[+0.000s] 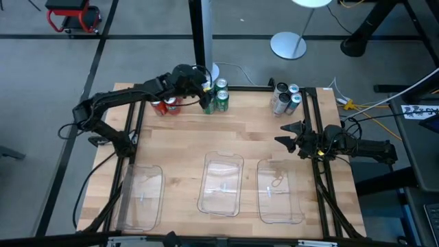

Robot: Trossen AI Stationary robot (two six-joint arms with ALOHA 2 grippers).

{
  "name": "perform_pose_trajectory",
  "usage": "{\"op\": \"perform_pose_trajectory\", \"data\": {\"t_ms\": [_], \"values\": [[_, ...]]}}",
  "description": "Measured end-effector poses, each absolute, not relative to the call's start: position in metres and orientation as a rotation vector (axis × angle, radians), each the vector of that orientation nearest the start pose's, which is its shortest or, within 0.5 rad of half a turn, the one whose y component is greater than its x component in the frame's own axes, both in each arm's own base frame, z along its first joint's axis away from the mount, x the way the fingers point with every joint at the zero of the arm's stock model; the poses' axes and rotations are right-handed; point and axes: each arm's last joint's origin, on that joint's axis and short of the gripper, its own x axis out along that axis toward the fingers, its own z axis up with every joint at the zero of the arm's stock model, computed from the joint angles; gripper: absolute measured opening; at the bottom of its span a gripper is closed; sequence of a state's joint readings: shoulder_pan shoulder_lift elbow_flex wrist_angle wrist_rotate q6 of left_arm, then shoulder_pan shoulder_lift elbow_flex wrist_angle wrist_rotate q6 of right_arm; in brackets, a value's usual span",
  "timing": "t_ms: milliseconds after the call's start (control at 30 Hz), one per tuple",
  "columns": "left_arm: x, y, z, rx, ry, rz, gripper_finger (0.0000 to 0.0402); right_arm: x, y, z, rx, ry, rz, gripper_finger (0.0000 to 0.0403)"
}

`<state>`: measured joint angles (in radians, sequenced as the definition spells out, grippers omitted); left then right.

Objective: Sort soda cans
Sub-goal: Put the green soda can into the middle transparent bin

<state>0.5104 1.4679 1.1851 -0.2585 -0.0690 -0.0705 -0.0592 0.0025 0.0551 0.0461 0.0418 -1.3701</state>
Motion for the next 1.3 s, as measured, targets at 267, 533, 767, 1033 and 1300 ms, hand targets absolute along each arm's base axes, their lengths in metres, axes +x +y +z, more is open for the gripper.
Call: {"op": "perform_pose_trajectory", "data": {"t_ms": [267,533,767,1033,1300], "values": [[0.287,0.169,0.285,-0.252,0.619,0.655,0.0396,0.094,-0.007,0.183,-1.368,0.013,-0.121,0.0376],[0.295,0.187,0.249,-0.363,0.715,0.717,0.0395,0.094,-0.007,0.182,-1.361,0.021,-0.112,0.0376],[0.299,0.195,0.229,-0.375,0.776,0.736,0.0395,0.094,-0.007,0.182,-1.358,0.021,-0.112,0.0376],[0.303,0.189,0.229,-0.343,0.791,0.693,0.0395,0.094,-0.007,0.182,-1.358,0.021,-0.112,0.0376],[0.306,0.192,0.219,-0.351,0.811,0.700,0.0395,0.094,-0.007,0.182,-1.358,0.021,-0.113,0.0376]]}}
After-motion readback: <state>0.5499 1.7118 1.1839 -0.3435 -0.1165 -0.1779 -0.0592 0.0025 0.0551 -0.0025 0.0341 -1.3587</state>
